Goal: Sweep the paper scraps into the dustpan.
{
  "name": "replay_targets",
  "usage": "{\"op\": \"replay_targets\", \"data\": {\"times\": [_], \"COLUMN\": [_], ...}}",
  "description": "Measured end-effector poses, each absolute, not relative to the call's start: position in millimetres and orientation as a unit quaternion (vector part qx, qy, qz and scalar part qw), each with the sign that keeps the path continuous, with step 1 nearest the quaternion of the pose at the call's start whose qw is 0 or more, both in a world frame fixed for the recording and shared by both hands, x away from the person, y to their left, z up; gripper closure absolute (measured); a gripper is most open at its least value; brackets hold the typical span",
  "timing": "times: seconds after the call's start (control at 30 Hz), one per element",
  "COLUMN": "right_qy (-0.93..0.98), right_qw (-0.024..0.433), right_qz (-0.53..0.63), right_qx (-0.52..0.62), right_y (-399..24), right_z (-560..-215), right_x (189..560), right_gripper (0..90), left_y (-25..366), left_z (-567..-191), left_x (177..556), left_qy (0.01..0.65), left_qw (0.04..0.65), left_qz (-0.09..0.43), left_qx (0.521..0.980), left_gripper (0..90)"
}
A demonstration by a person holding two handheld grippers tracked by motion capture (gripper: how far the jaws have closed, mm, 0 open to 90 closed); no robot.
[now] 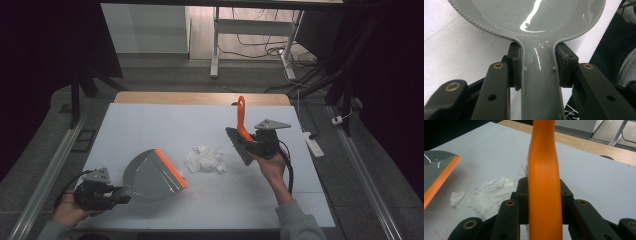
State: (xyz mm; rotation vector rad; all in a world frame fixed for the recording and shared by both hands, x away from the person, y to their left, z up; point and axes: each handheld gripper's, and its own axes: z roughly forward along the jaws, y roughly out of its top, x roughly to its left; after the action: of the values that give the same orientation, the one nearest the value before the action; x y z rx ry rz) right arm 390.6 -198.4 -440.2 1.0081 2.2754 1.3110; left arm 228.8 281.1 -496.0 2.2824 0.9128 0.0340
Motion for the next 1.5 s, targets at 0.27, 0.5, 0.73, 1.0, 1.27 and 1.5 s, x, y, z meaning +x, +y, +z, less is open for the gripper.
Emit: {"op": "replay_targets", "data": {"times": [0.27, 0.5, 0.73, 1.0, 1.27, 1.5], "right_qy": [0.799, 0.802, 0.803, 0.806, 0.81, 0.816], "right_qw": [0.16, 0.157, 0.154, 0.153, 0.154, 0.146], "right_qz": [0.459, 0.456, 0.456, 0.449, 0.44, 0.423], "right_qx": [0.354, 0.351, 0.353, 0.355, 0.357, 0.365], "right_y": [-193, -187, -185, -181, -178, -169], "right_z": [-443, -445, -448, -452, -456, -462], "right_x": [396, 399, 402, 405, 409, 419], "right_gripper": [70.4, 70.5, 70.4, 70.5, 70.5, 70.5], "left_y": [279, 277, 278, 275, 274, 273], "left_z": [-501, -502, -504, -507, -508, -509], "left_x": [228, 226, 225, 227, 227, 229], "left_qy": [0.346, 0.34, 0.341, 0.337, 0.338, 0.335], "left_qw": [0.32, 0.307, 0.297, 0.284, 0.282, 0.282], "left_qz": [0.004, 0.01, 0.007, 0.008, 0.005, 0.004], "left_qx": [0.882, 0.889, 0.892, 0.898, 0.898, 0.899], "left_gripper": [61.6, 61.6, 61.6, 61.6, 61.6, 61.6]}}
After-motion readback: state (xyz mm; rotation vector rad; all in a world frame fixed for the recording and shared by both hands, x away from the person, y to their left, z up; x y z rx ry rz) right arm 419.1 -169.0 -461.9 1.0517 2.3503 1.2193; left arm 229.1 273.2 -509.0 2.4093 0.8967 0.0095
